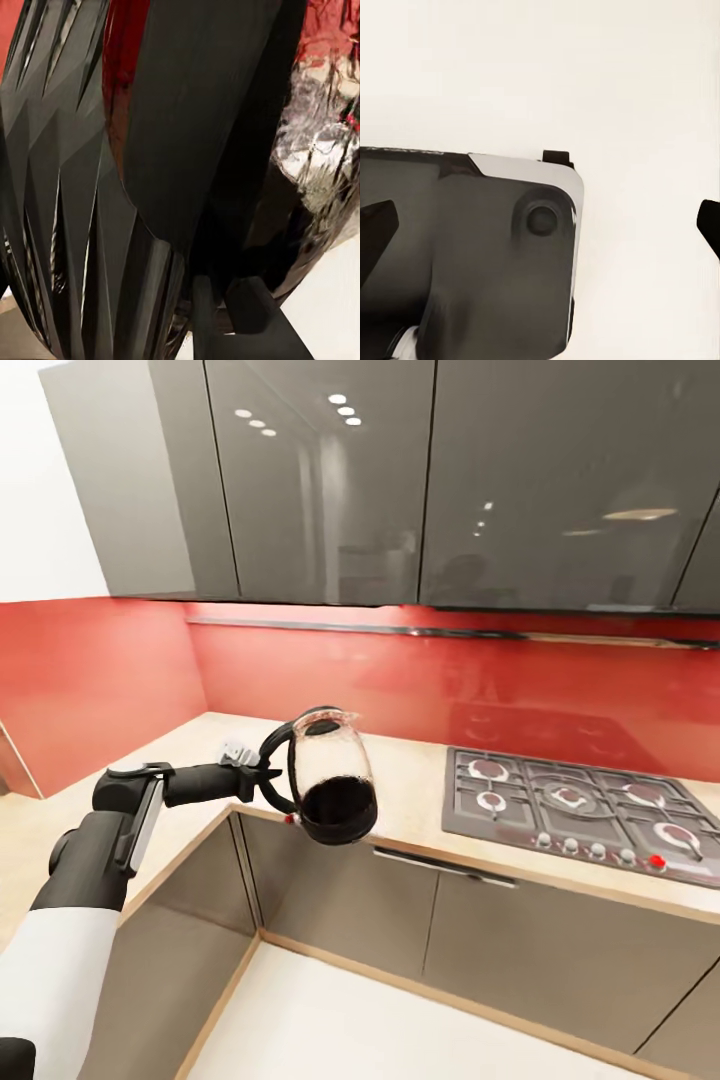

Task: Set up a coffee station on the kitchen countertop: keep the coffee maker on the countertop, move the bottle of coffee from the kitchen shelf to the counter next to the coffee maker, place a paper coffee filter on top of the coffee maker, put the saucer next to the coffee maker with the coffee cup on the saucer, and place the electric kettle next to the coffee maker.

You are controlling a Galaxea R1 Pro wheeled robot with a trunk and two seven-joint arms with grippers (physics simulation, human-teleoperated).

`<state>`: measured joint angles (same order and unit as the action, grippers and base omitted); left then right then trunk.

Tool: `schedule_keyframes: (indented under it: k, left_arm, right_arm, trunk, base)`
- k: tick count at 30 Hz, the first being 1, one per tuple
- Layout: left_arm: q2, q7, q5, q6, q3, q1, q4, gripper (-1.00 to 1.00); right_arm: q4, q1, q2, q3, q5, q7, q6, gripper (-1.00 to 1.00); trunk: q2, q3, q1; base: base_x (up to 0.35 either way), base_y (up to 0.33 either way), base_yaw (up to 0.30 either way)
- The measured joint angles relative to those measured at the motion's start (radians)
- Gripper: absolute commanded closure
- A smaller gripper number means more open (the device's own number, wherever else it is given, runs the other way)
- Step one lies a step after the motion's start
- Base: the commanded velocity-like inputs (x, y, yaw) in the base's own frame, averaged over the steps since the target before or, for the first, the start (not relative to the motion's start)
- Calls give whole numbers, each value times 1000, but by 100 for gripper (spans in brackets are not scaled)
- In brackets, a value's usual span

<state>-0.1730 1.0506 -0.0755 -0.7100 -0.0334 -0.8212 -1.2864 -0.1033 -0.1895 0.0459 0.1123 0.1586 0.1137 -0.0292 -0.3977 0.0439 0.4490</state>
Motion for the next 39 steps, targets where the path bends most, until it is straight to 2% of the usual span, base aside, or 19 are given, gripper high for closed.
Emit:
schedule_keyframes:
  k: [8, 17, 19, 23, 25, 39]
  left_arm:
    - [0, -10, 1, -1, 0, 0, 0, 100]
    - [-7, -18, -1, 1, -6, -8, -15, 100]
    - [-8, -49, -4, 2, -8, -11, -16, 100]
    - [-10, -178, -7, 2, -12, -9, -16, 100]
    - [-12, -203, -1, -3, -14, -7, -17, 100]
    - [-22, -225, -4, -3, -29, 1, -51, 100]
  right_arm:
    - [0, 0, 0, 0, 0, 0, 0, -100]
    - [0, 0, 0, -1, 0, 0, 0, -100]
    - [0, 0, 0, -1, 0, 0, 0, -100]
    - [-2, 0, 0, 0, 0, 0, 0, -100]
    - [-4, 0, 0, 0, 0, 0, 0, -100]
    - [-6, 0, 1, 3, 0, 0, 0, -100]
  trunk:
    - [0, -3, 0]
    - [0, -6, 0]
    - [0, -6, 0]
    - [0, -6, 0]
    - [0, -6, 0]
    - [0, -6, 0]
  base:
    - [201, -200, 269]
    - [32, -31, 269]
    - [2, -1, 269]
    - [0, 0, 211]
    - [0, 0, 71]
    - [0, 0, 7]
